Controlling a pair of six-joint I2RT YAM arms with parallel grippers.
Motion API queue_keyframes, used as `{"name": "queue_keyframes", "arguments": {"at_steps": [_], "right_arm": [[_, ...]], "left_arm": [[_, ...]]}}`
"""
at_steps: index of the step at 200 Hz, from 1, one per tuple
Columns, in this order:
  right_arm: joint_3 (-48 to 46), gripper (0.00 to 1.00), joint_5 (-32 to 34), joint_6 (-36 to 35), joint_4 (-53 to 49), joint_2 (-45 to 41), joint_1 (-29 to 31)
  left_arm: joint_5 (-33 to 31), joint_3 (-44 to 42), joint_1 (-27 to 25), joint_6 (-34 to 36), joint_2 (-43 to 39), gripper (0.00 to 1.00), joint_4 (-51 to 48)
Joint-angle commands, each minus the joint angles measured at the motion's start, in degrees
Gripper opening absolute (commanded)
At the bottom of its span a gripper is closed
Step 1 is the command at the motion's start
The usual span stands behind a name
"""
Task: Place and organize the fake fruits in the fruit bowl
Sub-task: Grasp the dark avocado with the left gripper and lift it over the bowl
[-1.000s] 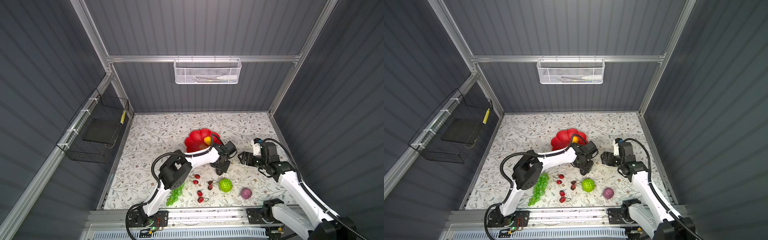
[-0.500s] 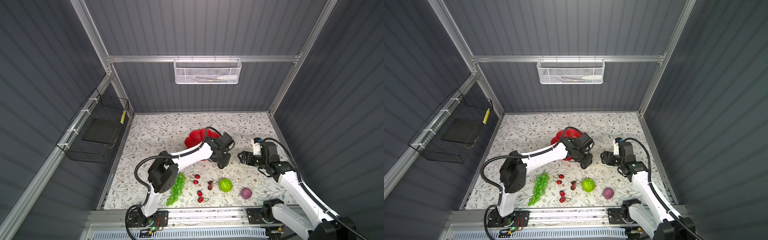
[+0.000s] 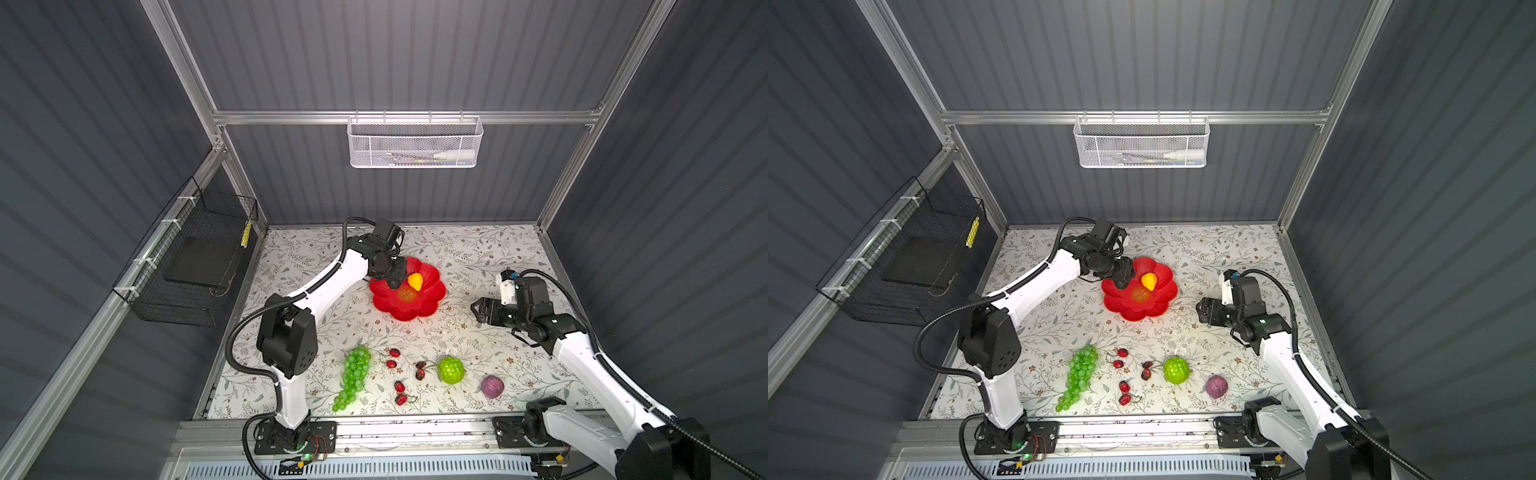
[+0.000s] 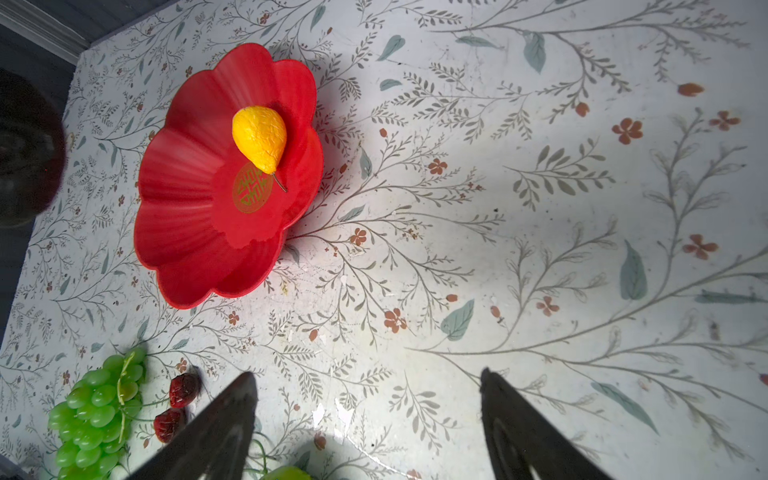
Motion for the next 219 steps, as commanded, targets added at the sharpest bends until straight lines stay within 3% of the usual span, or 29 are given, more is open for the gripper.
{"name": "queue_keyframes", "arguments": {"at_steps": [1, 95, 161, 219], "right_arm": [[2.01, 0.83, 0.1, 0.49, -0.86, 0.24, 1.29], [-0.98, 0.84, -1.16, 0.29, 0.07, -1.19, 2.27], [-1.42, 0.85, -1.22, -0.19, 0.44, -1.19, 2.32], [0.19, 0.85, -0.84, -0.63, -2.53, -2.68, 2.32]], "left_arm": [[1.5, 2.93, 1.26, 4.14, 4.72, 0.37, -1.04], [0.94, 12.97, 1.8, 3.69, 19.58, 0.42, -0.22], [2.58, 13.3, 1.79, 1.84, 22.41, 0.61, 1.38], [4.11, 13.1, 1.79, -0.53, 19.49, 0.76, 2.64]]}}
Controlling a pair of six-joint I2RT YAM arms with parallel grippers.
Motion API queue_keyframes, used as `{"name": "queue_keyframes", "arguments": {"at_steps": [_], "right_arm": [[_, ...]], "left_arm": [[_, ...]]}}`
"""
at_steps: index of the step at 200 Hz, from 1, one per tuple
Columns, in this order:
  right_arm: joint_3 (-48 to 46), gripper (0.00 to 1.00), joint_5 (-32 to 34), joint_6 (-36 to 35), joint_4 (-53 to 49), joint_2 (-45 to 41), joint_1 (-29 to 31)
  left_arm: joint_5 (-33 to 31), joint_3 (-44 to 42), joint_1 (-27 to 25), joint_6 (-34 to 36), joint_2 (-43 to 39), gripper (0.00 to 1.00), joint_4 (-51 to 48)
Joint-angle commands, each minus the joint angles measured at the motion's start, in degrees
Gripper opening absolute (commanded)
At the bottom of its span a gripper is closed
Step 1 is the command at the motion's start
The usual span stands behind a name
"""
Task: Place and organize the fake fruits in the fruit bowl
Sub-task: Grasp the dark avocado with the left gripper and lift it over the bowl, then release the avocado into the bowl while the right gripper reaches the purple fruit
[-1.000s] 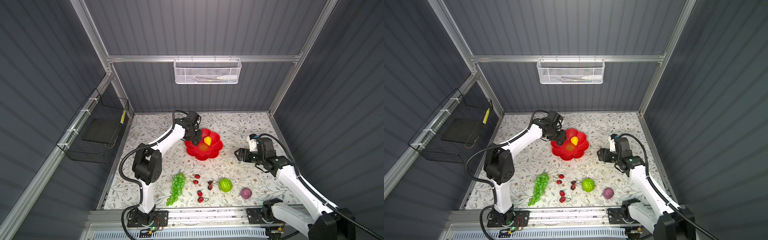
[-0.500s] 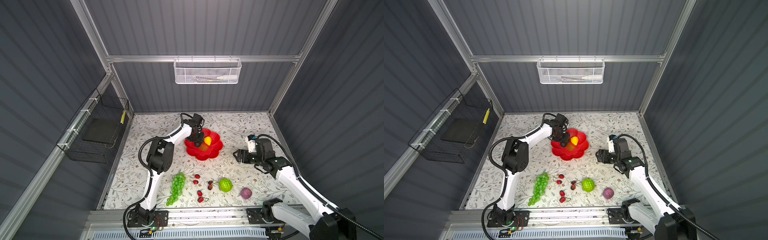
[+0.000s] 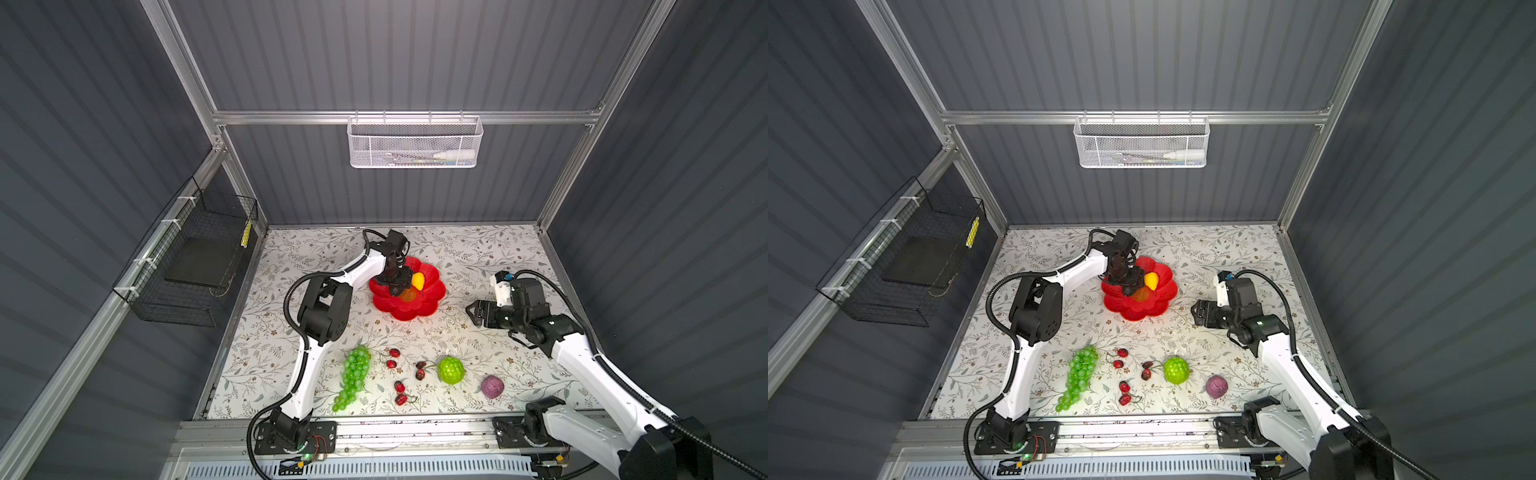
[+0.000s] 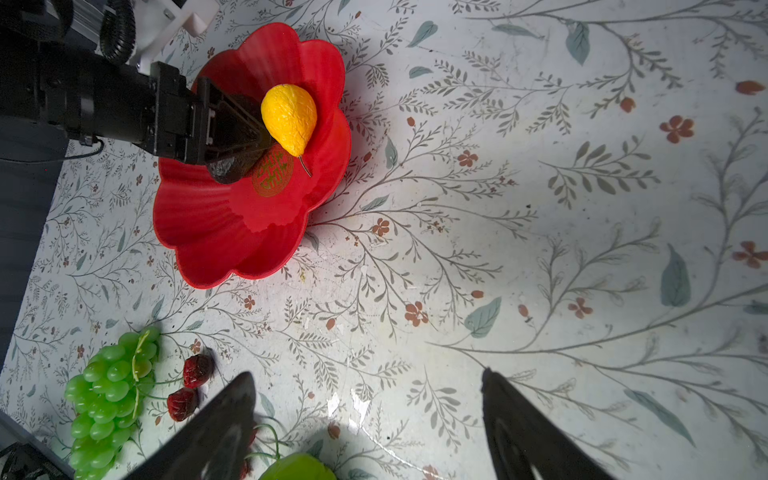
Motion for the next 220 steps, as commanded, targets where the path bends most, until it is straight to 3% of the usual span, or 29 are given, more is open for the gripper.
{"name": "queue_keyframes", "arguments": {"at_steps": [1, 48, 71, 100, 130, 176, 220], "right_arm": [[1.16, 0.85, -0.11, -0.55, -2.63, -1.87, 0.33], [0.3, 0.85, 0.35, 1.67, -7.68, -5.81, 0.31], [-0.25, 0.85, 2.03, 3.58, -10.93, -8.05, 0.49], [-1.78, 0.84, 5.31, 7.76, -15.19, -10.77, 2.24], [-1.6, 0.84, 18.71, 16.06, -20.47, -13.6, 14.11], [-2.04, 0.86, 27.95, 29.66, -28.14, -14.68, 23.13], [-5.27, 0.89, 24.77, 38.93, -32.8, -12.28, 29.27]], "left_arm": [[1.82, 1.31, 0.15, -1.66, -2.42, 0.76, 0.18], [-2.81, -4.89, 0.15, -2.18, -11.34, 0.78, 1.73], [-6.68, -12.55, 0.18, -2.61, -18.16, 0.78, 4.02], [-6.69, -22.8, 0.07, -5.21, -27.57, 0.78, 7.6], [-7.21, -34.46, -0.55, -8.83, -36.75, 0.78, 11.03], [-10.48, -43.67, -0.52, -13.45, -46.37, 0.78, 13.92], [-11.27, -45.16, -0.55, -13.24, -49.3, 0.8, 14.49]]}}
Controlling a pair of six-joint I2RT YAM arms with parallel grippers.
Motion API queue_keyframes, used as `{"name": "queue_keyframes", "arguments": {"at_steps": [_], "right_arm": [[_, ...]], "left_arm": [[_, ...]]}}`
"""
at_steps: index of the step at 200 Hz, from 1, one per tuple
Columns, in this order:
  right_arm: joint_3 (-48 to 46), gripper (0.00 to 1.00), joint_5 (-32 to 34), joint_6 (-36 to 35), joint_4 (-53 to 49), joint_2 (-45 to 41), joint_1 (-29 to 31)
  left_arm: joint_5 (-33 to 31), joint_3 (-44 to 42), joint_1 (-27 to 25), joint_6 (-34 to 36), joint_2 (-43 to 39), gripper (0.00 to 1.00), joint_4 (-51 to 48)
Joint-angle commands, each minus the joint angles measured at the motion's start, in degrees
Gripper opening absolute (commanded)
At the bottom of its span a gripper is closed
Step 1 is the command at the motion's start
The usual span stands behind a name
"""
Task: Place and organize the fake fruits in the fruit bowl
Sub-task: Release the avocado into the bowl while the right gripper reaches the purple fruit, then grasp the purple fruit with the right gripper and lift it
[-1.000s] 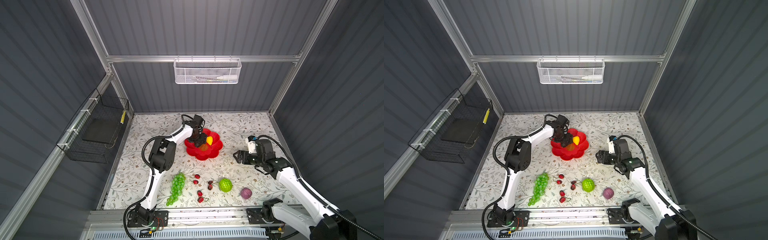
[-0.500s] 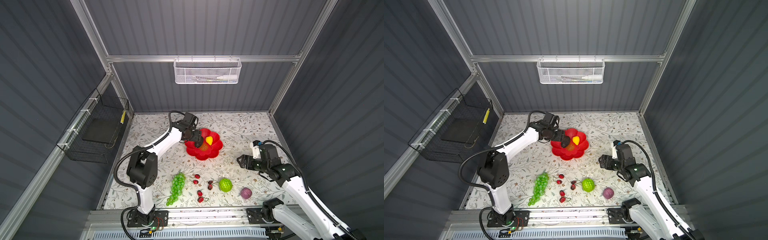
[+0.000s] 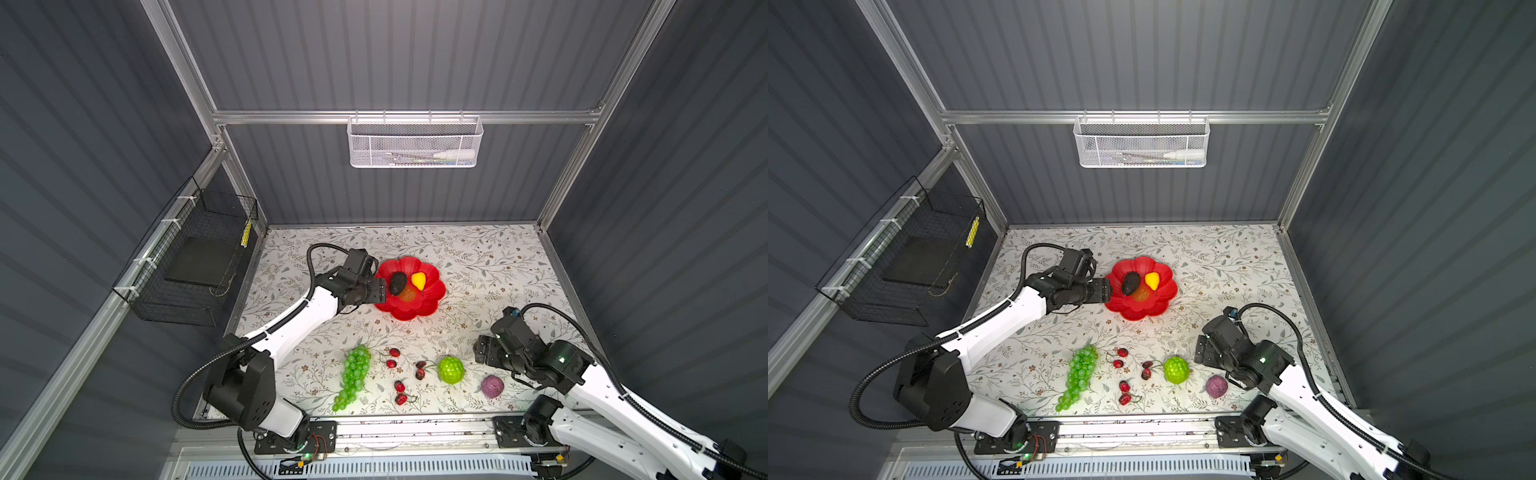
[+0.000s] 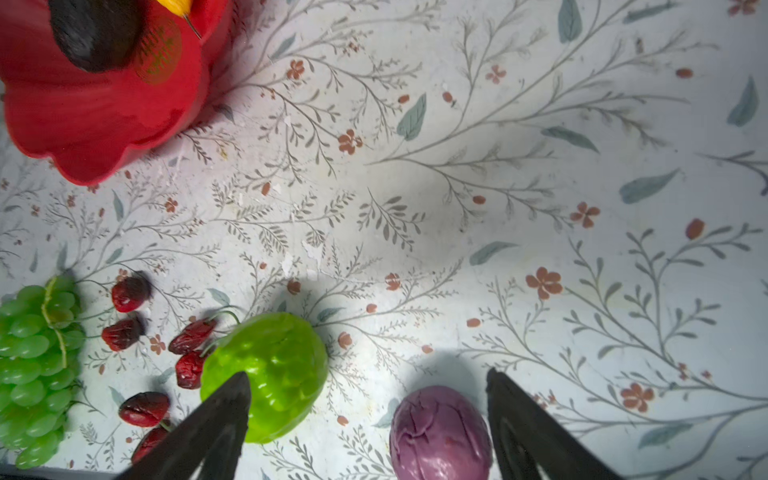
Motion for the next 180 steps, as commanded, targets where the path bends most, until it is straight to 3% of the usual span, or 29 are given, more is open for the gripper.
{"name": "queue_keyframes", "arguments": {"at_steps": [1, 41, 116, 180], "right_arm": [[-2.33, 0.89, 0.21, 7.8, -5.49, 1.59, 2.38], [-7.72, 0.87, -2.97, 10.51, -2.76, 2.22, 3.32], [-10.58, 0.73, -10.19, 8.23, 3.92, 9.32, 3.35], [-11.57, 0.52, -10.31, 6.85, 7.82, 10.88, 3.26]], "left_arm": [[-1.35, -0.97, -0.24, -0.82, -1.56, 0.8, 1.47], [-0.94, -2.53, -0.25, 0.01, -1.89, 0.8, 2.07], [-1.12, -3.92, -0.16, 0.55, -3.45, 0.81, 1.63], [-1.83, -4.63, -0.14, -0.06, -4.37, 0.82, 1.35]]}}
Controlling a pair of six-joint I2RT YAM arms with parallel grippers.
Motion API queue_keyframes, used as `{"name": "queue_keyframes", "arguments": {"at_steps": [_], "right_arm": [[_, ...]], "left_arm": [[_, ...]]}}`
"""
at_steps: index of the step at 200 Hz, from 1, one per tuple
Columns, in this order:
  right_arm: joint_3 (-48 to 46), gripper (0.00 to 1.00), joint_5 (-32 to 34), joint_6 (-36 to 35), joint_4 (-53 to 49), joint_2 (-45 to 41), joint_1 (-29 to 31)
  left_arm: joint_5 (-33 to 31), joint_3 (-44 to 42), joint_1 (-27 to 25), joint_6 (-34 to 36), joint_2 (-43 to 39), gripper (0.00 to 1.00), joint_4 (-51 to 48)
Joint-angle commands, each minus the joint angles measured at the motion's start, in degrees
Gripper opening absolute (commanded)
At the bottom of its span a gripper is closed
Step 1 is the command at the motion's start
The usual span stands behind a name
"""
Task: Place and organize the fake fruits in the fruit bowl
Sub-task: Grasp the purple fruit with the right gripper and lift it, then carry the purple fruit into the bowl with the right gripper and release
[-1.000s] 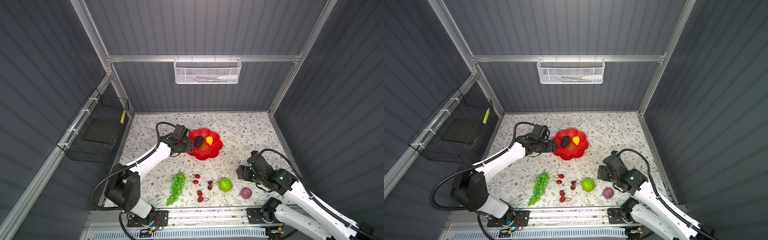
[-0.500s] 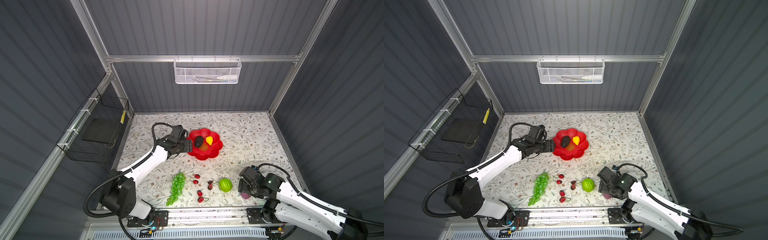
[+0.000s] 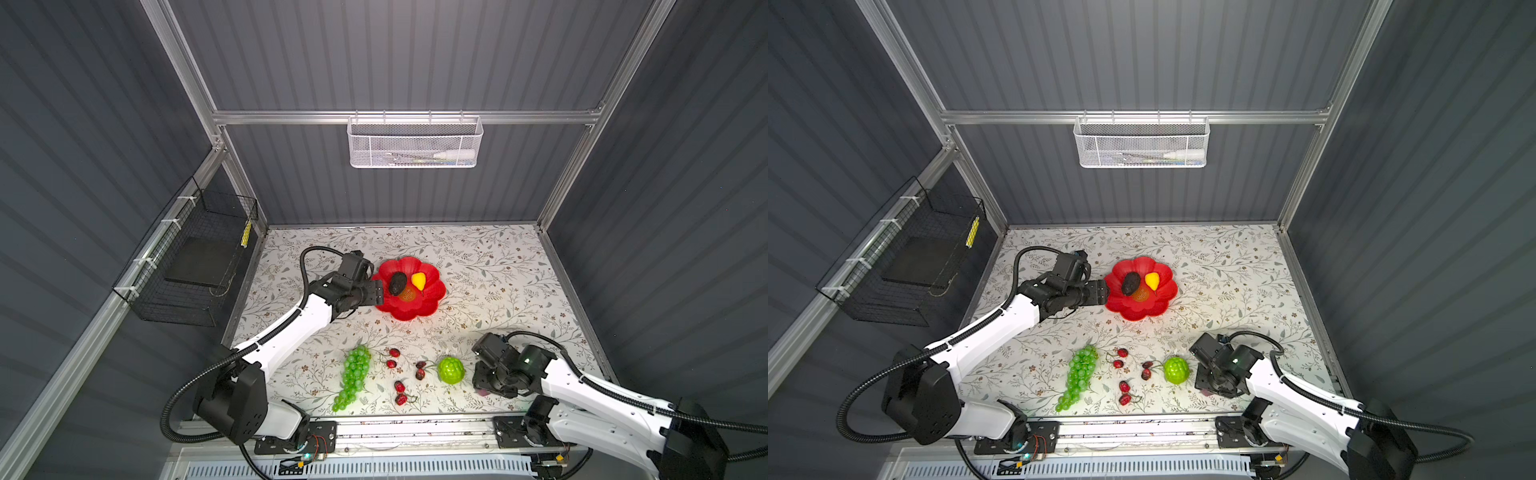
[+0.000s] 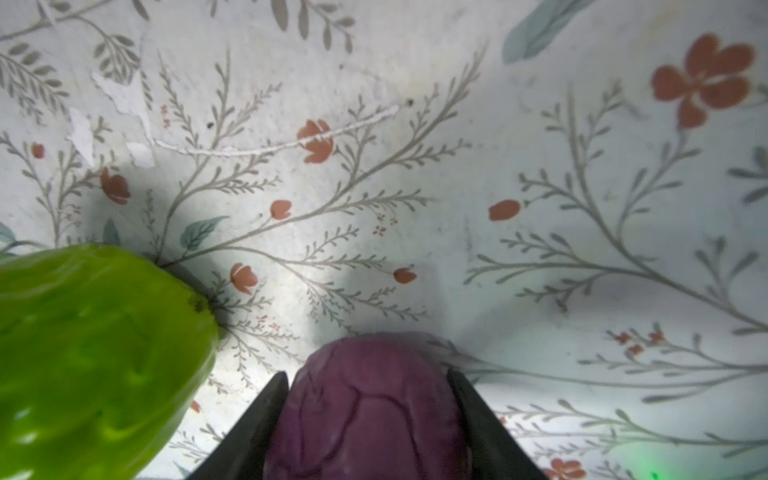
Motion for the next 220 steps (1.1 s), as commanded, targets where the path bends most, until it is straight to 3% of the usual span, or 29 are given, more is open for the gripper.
{"name": "queue_keyframes", "arguments": {"at_steps": [1, 38, 82, 135, 188, 220], "right_arm": [[-0.87, 0.51, -0.33, -1.08, 1.67, 1.09, 0.13], [3.32, 0.44, 1.57, -3.39, -0.65, -0.61, -0.05], [17.81, 0.42, 0.19, -16.2, -1.97, 0.97, -7.3], [40.38, 0.44, -2.76, -35.41, 4.97, 25.06, -10.52], [53.27, 0.45, -8.36, -39.99, 11.34, 45.05, -10.55], [57.93, 0.45, -8.01, -42.14, 11.42, 53.52, -10.99]], "left_arm": [[-0.78, -0.65, -0.15, 0.02, -1.09, 0.82, -0.8], [-1.42, -0.63, -0.16, -0.32, -1.84, 0.82, -1.83], [-2.69, -1.95, -0.11, -1.76, -2.98, 0.82, -3.43], [-2.66, -3.56, -0.16, -4.21, -6.34, 0.82, -6.31], [-3.84, -6.73, -0.12, -6.87, -13.0, 0.81, -10.99], [-4.46, -7.92, -0.11, -7.84, -15.41, 0.81, -12.2]]}}
